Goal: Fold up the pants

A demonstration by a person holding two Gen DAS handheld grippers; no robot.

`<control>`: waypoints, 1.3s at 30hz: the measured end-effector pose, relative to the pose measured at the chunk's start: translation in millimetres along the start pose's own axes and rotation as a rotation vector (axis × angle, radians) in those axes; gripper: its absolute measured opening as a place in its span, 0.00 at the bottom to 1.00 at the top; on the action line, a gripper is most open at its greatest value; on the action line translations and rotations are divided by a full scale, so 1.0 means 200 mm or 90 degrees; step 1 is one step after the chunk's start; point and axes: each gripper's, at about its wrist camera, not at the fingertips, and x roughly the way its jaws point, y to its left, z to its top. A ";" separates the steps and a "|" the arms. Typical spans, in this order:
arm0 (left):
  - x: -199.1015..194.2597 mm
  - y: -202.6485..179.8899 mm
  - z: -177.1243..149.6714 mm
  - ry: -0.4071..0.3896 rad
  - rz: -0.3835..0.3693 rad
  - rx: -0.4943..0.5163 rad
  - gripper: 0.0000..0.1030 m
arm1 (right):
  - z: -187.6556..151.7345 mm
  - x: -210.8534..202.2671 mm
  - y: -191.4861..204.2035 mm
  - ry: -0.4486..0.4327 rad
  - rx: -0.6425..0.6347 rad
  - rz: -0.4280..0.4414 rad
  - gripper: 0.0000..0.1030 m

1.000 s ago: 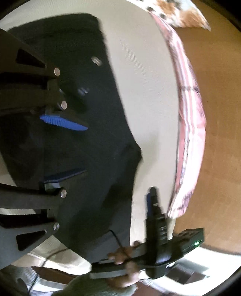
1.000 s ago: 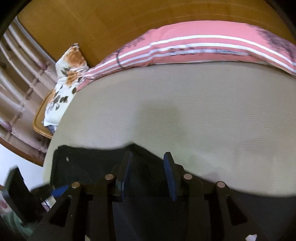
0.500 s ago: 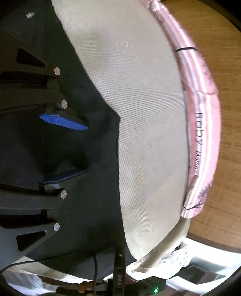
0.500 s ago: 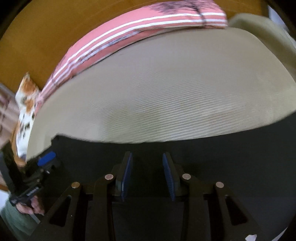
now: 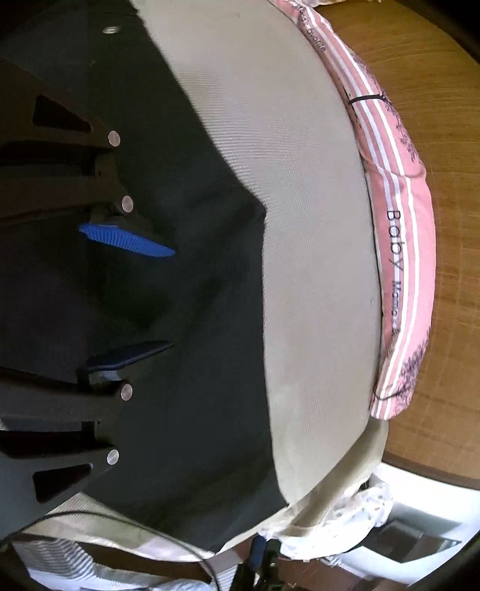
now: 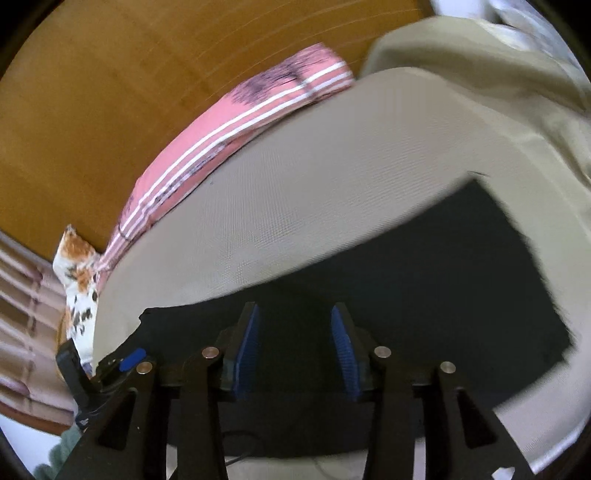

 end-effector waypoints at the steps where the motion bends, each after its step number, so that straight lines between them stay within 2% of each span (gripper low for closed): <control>1: -0.02 -0.02 -0.02 0.000 -0.006 -0.001 0.48 | -0.02 -0.04 -0.04 -0.002 0.013 -0.002 0.40; 4: -0.06 -0.08 -0.07 0.001 -0.016 -0.003 0.49 | -0.10 -0.19 -0.26 -0.015 0.072 -0.022 0.41; 8: -0.10 -0.20 -0.12 0.003 -0.027 0.015 0.49 | -0.22 -0.29 -0.51 -0.026 0.150 -0.036 0.41; 15: -0.07 -0.34 -0.18 0.029 -0.019 0.053 0.49 | -0.35 -0.28 -0.84 -0.048 0.285 -0.009 0.41; 20: -0.05 -0.37 -0.20 0.043 -0.009 0.057 0.49 | -0.35 -0.23 -0.97 -0.075 0.325 0.027 0.41; 23: -0.02 -0.39 -0.21 0.052 -0.003 0.062 0.49 | -0.32 -0.22 -0.99 -0.093 0.326 0.042 0.40; 25: 0.01 -0.40 -0.22 0.060 0.000 0.061 0.49 | -0.29 -0.20 -1.00 -0.103 0.325 0.050 0.36; 28: 0.02 -0.41 -0.23 0.048 0.007 0.069 0.49 | -0.27 -0.17 -1.01 -0.112 0.321 0.050 0.23; 29: 0.02 -0.41 -0.23 0.046 0.009 0.072 0.50 | -0.26 -0.16 -1.01 -0.112 0.321 0.046 0.14; 30: 0.02 -0.41 -0.23 0.045 0.010 0.075 0.51 | -0.26 -0.15 -1.01 -0.107 0.319 0.042 0.11; 34: 0.01 -0.40 -0.22 0.046 0.001 0.066 0.52 | -0.24 -0.18 -0.96 -0.113 0.321 0.035 0.09; 39: -0.07 -0.27 -0.19 0.034 -0.025 -0.009 0.52 | -0.14 -0.25 -0.69 -0.128 0.266 0.078 0.08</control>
